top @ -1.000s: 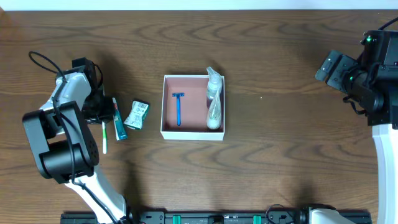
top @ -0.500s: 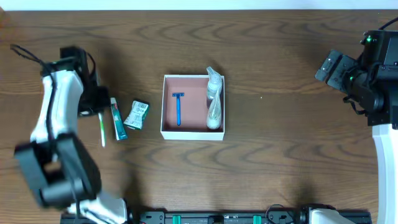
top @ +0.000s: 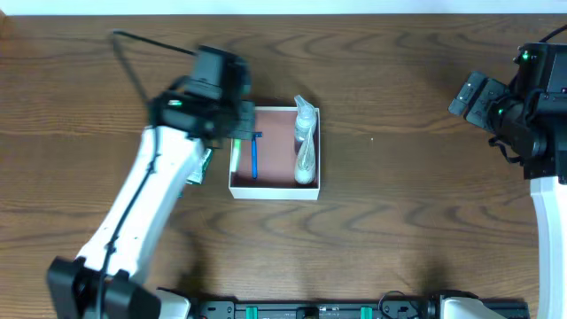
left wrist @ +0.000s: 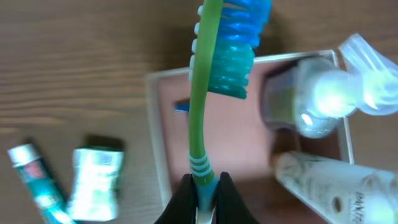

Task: Pack container
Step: 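Place the toothbrush in the box next to the razor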

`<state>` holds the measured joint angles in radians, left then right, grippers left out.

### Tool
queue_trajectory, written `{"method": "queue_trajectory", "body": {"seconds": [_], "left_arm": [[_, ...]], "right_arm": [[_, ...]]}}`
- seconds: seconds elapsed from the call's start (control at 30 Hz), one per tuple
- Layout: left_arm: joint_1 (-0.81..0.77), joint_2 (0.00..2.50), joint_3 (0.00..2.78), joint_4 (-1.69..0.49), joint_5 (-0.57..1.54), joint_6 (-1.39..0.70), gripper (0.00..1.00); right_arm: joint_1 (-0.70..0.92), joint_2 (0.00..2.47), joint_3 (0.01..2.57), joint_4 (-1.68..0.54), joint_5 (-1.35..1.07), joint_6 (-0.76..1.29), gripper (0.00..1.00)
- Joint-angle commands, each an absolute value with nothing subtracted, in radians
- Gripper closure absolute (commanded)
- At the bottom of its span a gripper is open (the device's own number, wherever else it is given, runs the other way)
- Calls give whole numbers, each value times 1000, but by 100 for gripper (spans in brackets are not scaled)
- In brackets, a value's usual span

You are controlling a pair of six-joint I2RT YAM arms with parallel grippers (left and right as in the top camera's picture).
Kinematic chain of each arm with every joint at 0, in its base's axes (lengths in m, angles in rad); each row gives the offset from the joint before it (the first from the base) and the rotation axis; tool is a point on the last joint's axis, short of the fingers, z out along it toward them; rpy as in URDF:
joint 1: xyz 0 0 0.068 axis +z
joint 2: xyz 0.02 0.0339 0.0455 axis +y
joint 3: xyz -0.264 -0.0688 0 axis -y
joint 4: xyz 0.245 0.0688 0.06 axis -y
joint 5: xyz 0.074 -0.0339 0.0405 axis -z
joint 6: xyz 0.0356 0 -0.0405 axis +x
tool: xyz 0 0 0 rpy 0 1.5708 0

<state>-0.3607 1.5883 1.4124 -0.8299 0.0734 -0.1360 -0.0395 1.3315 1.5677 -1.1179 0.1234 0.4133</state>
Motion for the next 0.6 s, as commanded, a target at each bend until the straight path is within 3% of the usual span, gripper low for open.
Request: {"method": "queue_trajectory", "body": {"seconds": [0.0,0.33,0.57], "left_arm": [[-398,1668,1396,-794,41,-202,94],[-416,1865,1396,-704,33,-231,94],[-416,1876,1395,-769,15,-257,94]], "right_arm": [[-46,1333,1568,-1119,123,414,1],[-46,1333,1568,-1119,123,414,1],[-46,1333,1568,-1119,123,414,1]]}}
